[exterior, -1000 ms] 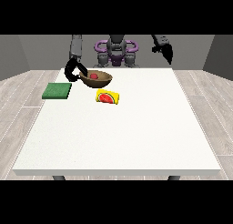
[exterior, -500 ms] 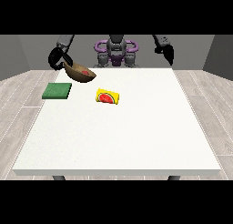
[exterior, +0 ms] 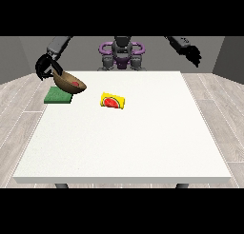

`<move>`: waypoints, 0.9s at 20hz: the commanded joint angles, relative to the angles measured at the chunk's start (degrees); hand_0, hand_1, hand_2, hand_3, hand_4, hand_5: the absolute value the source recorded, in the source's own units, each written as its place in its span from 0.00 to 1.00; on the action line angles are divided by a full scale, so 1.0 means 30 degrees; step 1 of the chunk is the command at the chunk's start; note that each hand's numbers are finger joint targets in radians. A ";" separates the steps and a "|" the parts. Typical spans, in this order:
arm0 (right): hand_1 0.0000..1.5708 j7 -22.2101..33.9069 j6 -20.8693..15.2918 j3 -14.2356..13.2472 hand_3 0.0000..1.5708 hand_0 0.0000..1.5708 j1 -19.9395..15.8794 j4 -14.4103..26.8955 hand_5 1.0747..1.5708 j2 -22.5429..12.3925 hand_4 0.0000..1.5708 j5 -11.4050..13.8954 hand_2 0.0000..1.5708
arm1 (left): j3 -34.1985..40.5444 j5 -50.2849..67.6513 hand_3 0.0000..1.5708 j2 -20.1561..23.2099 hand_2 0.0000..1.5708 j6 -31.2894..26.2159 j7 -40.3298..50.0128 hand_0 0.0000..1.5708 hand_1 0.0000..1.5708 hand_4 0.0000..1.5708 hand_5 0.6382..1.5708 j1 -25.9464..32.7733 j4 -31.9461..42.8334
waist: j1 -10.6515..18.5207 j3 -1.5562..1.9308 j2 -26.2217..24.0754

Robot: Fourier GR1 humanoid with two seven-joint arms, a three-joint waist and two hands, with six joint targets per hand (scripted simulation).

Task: Pick the cup and pour the ball into the bowl, then pick the bowl and place it on the pad

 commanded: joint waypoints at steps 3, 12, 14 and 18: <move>1.00 -0.1745 0.0540 -0.1399 0.00 1.00 0.0267 0.0396 1.00 -0.1294 0.55 -0.0837 1.00 | 0.3659 0.2828 0.00 0.4178 0.00 -0.3510 -0.1330 0.00 0.00 0.82 1.00 -0.0197 0.1451 | 0.0657 -0.0014 0.1581; 1.00 -0.2746 -0.1027 -0.1551 0.00 1.00 -0.0781 0.1321 0.99 -0.0152 0.44 -0.0811 1.00 | 0.5036 0.3820 0.00 0.5969 0.00 -0.4821 -0.1756 0.00 0.00 0.76 0.99 -0.0899 0.4110 | 0.0311 -0.0004 0.2292; 1.00 -0.2142 -0.1223 -0.3055 0.45 1.00 -0.0886 0.2329 0.98 -0.2146 0.00 -0.1348 1.00 | 0.5156 0.3998 0.00 0.6361 0.00 -0.5612 -0.2088 0.00 0.00 0.76 0.99 -0.0514 0.3686 | 0.0623 0.0000 0.2941; 0.54 -0.3335 -0.0406 -0.3244 0.70 0.54 -0.1508 0.4289 0.88 -0.2561 0.00 -0.1469 0.56 | 0.5078 0.4252 0.00 0.6392 0.00 -0.5064 -0.1452 0.00 0.00 0.75 0.98 -0.0994 0.2480 | 0.0874 0.0016 0.3750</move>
